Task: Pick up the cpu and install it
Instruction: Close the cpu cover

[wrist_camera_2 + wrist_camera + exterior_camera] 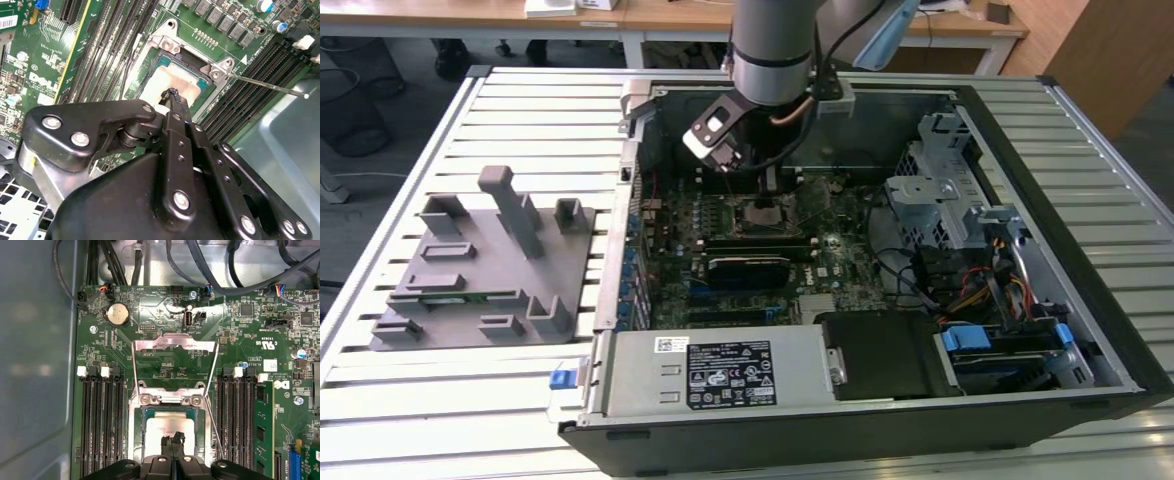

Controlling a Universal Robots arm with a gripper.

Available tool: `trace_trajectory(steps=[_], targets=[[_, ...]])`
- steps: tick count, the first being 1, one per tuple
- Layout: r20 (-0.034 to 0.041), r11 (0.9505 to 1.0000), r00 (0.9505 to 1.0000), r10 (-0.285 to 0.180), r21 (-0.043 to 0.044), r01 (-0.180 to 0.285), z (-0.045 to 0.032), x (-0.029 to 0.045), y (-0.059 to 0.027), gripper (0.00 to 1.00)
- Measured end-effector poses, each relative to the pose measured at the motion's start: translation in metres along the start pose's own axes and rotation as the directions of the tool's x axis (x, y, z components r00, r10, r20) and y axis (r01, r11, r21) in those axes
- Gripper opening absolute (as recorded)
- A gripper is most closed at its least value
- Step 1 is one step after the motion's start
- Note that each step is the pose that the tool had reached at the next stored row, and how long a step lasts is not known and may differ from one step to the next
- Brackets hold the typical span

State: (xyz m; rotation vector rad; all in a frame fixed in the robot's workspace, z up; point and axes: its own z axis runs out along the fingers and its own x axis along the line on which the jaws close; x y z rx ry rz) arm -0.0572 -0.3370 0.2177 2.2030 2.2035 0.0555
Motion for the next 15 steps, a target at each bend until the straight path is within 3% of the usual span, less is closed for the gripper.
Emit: trace_trajectory(steps=[10, 15], targets=[[0.0018, 1.0, 1.0, 0.0, 0.0014, 0.0, -0.0093, 0.0002, 0.0004, 0.11], [0.0021, 1.0, 1.0, 0.0, 0.0014, 0.0, -0.0203, 0.0004, 0.0009, 0.11]])
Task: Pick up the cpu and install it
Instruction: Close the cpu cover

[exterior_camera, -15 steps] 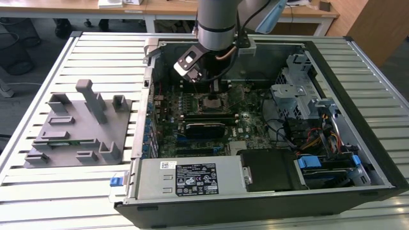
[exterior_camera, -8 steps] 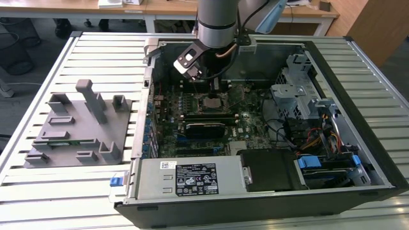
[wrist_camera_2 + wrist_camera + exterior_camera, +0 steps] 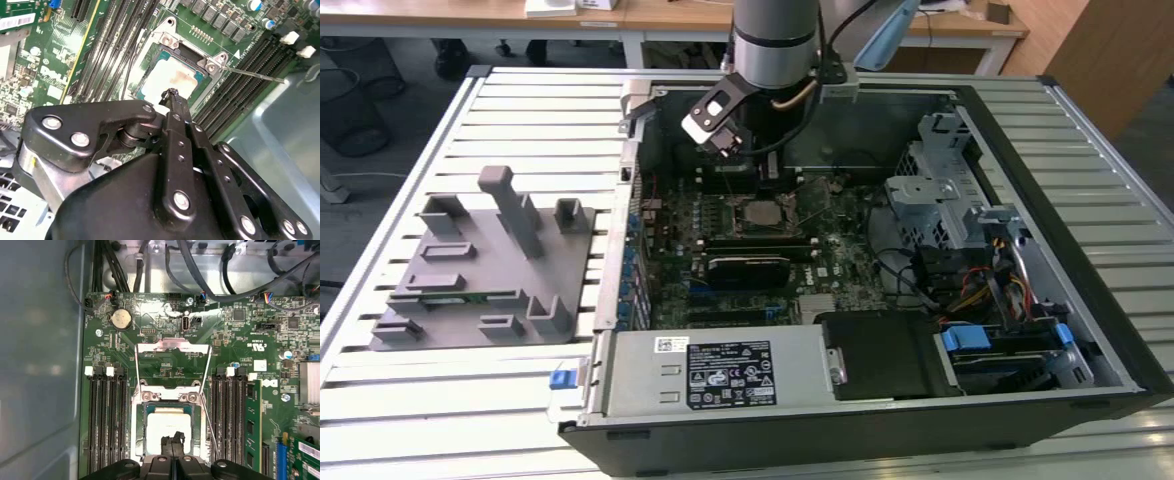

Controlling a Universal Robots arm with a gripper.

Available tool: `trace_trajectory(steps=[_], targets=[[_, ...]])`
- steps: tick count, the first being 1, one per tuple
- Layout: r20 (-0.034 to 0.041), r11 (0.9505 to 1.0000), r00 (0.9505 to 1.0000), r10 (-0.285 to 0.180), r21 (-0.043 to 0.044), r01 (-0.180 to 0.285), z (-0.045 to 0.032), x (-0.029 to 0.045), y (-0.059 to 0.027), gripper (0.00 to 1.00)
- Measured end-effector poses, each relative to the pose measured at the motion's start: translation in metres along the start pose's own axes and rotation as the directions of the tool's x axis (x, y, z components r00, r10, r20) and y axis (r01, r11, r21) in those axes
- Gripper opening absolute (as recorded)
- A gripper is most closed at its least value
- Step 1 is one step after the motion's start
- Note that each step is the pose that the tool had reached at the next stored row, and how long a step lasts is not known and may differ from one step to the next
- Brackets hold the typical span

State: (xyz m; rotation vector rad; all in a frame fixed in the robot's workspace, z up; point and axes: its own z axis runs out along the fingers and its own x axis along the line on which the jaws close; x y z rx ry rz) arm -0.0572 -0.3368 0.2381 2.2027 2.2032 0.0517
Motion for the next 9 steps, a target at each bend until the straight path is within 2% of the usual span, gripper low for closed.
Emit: trace_trajectory(steps=[9], targets=[[0.0017, 1.0, 1.0, 0.001, 0.0, -0.001, -0.0212, 0.0002, 0.0009, 0.11]])
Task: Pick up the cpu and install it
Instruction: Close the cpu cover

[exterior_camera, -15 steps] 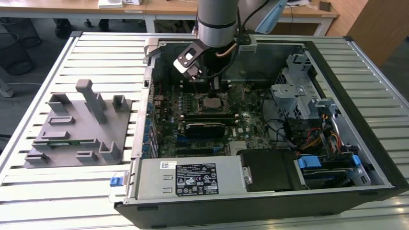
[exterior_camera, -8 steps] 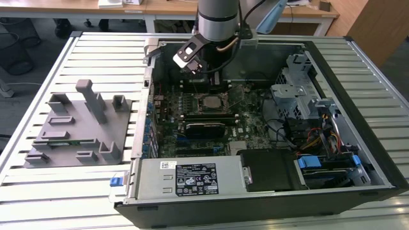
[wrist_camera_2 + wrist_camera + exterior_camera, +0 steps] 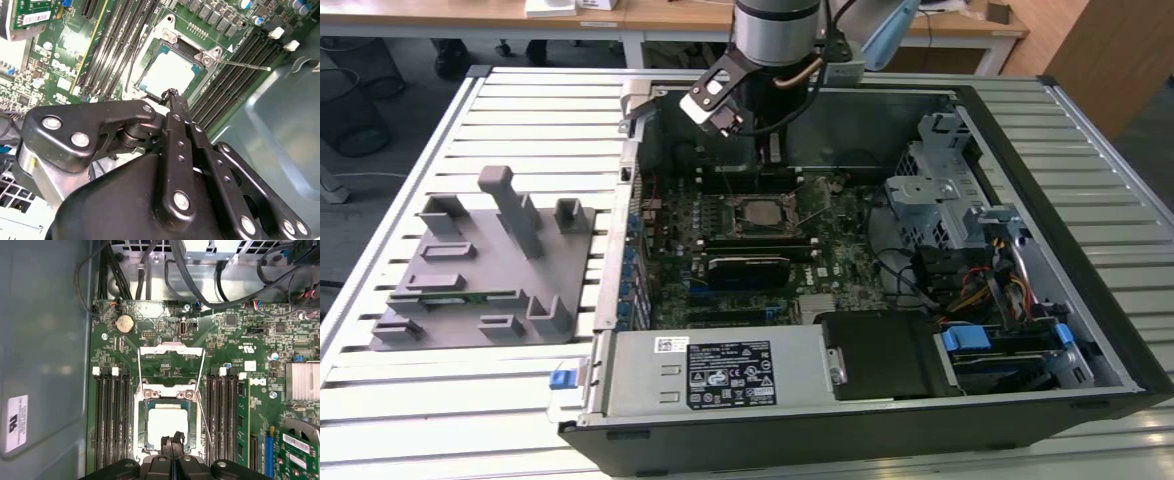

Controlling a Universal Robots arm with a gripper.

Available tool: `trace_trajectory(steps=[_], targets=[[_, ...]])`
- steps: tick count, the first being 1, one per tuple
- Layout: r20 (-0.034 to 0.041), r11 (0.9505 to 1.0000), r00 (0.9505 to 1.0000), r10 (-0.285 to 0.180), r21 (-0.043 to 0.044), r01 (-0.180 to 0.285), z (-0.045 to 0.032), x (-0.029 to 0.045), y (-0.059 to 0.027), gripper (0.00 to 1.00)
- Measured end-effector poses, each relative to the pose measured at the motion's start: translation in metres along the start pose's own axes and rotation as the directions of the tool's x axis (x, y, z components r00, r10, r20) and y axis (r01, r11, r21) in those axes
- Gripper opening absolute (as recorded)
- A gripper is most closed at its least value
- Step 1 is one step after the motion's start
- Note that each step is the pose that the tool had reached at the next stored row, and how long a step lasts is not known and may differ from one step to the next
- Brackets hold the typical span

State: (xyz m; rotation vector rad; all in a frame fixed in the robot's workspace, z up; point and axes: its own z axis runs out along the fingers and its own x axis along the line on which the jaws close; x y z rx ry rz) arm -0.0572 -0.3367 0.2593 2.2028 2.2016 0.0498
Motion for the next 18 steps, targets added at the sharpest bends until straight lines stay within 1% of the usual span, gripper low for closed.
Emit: trace_trajectory(steps=[4, 6, 10, 12, 13, 14, 16, 18], targets=[[0.0003, 1.0, 1.0, 0.0, 0.0, 0.0, -0.0004, -0.0003, 0.0, 0.11], [0.0019, 1.0, 1.0, 0.0, 0.0001, 0.0, -0.0004, -0.0017, 0.0, 0.11], [0.0026, 1.0, 1.0, 0.0, -0.0001, 0.0, -0.0004, -0.0099, 0.0, 0.11], [0.0027, 1.0, 1.0, 0.0, 0.0006, 0.0, -0.0004, -0.0123, 0.0001, 0.11], [0.0027, 1.0, 1.0, 0.0, 0.0022, 0.0, -0.0004, -0.0128, 0.0008, 0.11], [0.0025, 1.0, 1.0, 0.0, 0.0059, 0.0, -0.0002, -0.0129, 0.0023, 0.11], [0.0028, 0.9999, 1.0, 0.0, 0.0146, 0.0, -0.0002, -0.013, 0.0072, 0.11], [0.0028, 0.9998, 1.0, 0.0, 0.0201, 0.0, 0.0001, -0.013, 0.0132, 0.11]])
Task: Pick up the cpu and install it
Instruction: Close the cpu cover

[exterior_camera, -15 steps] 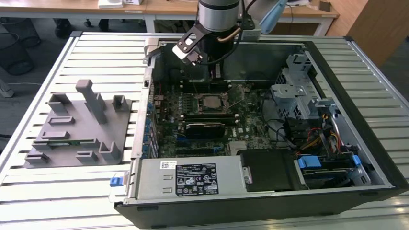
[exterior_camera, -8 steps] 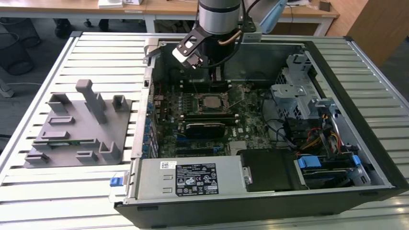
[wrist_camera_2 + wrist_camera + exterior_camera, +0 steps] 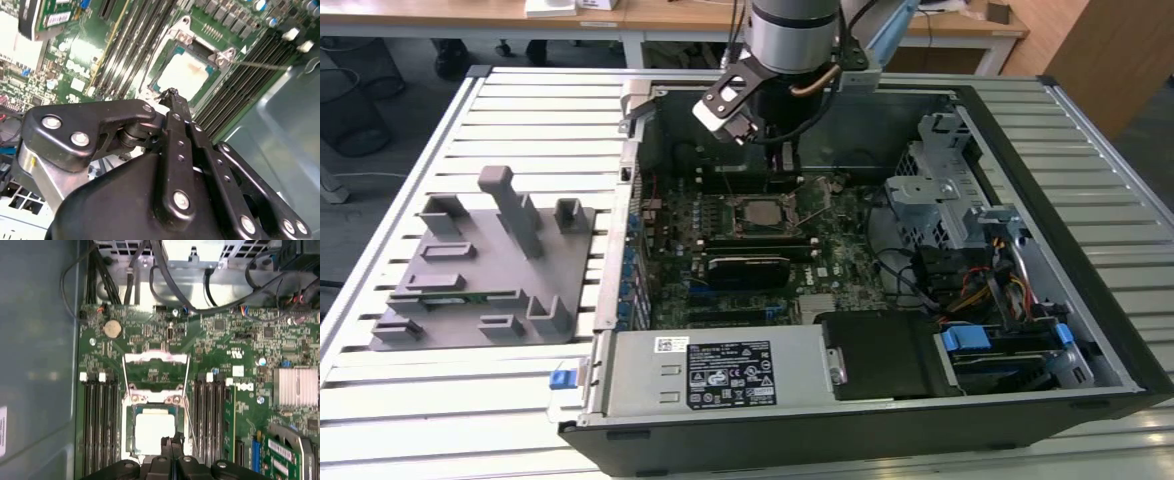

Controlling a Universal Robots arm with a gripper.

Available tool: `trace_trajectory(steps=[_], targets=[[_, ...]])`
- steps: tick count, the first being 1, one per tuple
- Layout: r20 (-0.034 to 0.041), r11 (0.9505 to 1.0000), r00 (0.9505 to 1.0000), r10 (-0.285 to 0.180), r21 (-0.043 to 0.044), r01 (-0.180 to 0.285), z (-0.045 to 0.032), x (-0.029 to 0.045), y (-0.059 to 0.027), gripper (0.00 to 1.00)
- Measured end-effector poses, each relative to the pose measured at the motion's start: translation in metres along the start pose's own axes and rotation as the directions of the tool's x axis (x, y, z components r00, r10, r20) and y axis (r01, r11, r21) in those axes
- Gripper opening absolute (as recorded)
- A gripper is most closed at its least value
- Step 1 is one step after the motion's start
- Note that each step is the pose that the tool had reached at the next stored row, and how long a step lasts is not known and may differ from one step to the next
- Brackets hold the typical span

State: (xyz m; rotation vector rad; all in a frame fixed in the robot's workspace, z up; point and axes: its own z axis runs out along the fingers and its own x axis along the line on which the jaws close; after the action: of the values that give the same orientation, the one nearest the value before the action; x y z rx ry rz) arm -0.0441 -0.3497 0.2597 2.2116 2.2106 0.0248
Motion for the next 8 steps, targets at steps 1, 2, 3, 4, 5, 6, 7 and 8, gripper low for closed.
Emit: trace_trajectory(steps=[1, 2, 3, 4, 5, 6, 7, 8], targets=[[0.0001, 1.0, 1.0, 0.0, 0.0017, 0.0, -0.0001, 0.0, 0.0014, 0.11], [0.0003, 1.0, 1.0, 0.0, 0.0025, 0.0, -0.0009, -0.0001, 0.0018, 0.11], [0.0001, 1.0, 1.0, 0.0, 0.0027, 0.0, -0.0024, -0.0001, 0.0018, 0.11], [-0.0002, 1.0, 1.0, 0.0, 0.0027, 0.0, -0.0046, 0.0, 0.0019, 0.11], [-0.0002, 1.0, 1.0, 0.0, 0.0027, 0.0, -0.007, 0.0, 0.0019, 0.11], [-0.0003, 1.0, 1.0, 0.0, 0.0027, 0.0, -0.0094, 0.0, 0.002, 0.11], [-0.0002, 1.0, 1.0, 0.0, 0.0027, 0.0, -0.011, 0.0, 0.0021, 0.11], [-0.0002, 1.0, 1.0, 0.0, 0.0027, 0.0, -0.0118, -0.0001, 0.0021, 0.11]])
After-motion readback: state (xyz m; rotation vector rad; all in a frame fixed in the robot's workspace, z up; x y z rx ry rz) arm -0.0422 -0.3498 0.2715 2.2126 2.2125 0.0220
